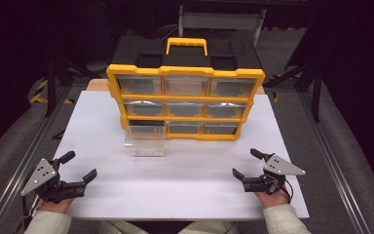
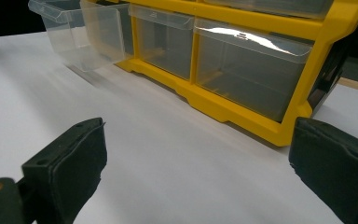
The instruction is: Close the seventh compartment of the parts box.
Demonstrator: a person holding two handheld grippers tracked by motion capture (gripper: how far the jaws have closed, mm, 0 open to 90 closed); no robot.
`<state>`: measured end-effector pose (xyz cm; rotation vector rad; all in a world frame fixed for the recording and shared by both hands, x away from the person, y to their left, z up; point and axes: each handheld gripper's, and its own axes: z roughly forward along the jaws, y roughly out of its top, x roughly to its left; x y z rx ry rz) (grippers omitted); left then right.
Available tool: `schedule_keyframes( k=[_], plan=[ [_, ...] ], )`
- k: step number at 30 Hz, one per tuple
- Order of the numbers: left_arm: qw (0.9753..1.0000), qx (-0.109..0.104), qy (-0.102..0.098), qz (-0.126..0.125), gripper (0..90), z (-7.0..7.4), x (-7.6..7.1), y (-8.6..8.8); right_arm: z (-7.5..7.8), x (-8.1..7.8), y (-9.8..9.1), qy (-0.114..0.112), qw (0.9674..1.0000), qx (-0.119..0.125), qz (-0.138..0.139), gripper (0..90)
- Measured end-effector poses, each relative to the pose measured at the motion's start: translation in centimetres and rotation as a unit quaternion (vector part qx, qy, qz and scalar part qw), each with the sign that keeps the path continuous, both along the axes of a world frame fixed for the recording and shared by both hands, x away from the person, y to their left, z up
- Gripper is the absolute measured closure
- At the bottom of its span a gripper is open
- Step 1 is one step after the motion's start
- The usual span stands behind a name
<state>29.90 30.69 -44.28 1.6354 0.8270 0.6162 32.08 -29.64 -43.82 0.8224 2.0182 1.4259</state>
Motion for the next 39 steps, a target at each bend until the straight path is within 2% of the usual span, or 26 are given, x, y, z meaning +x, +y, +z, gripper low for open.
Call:
schedule_keyframes(
  k=[5, 9, 12, 34, 39],
  plan=[
    [0.9999, -0.011, 0.004, -0.005, 1.3, -0.1, 0.3, 0.0, 0.0, -0.1, -0.2, -0.004, 1.0, 0.003, -0.002, 4.8],
    [0.9999, -0.008, 0.007, -0.01, 1.4, -0.2, 0.4, -0.1, 0.0, -0.1, -0.2, -0.004, 1.0, 0.004, -0.002, 4.8],
    [0.9998, -0.015, 0.007, -0.009, 1.5, -0.2, 0.5, 0.0, 0.0, -0.1, -0.1, -0.004, 1.0, 0.003, 0.0, 4.8],
    [0.9998, -0.014, 0.009, -0.01, 1.7, -0.2, 0.5, -0.1, -0.1, -0.1, -0.3, 0.004, 1.0, 0.005, -0.002, 4.7],
    [0.9995, -0.022, 0.006, -0.02, 1.5, 0.6, 1.3, -0.9, -0.3, 0.0, -0.2, 0.007, 1.0, 0.005, 0.0, 4.8]
  ],
)
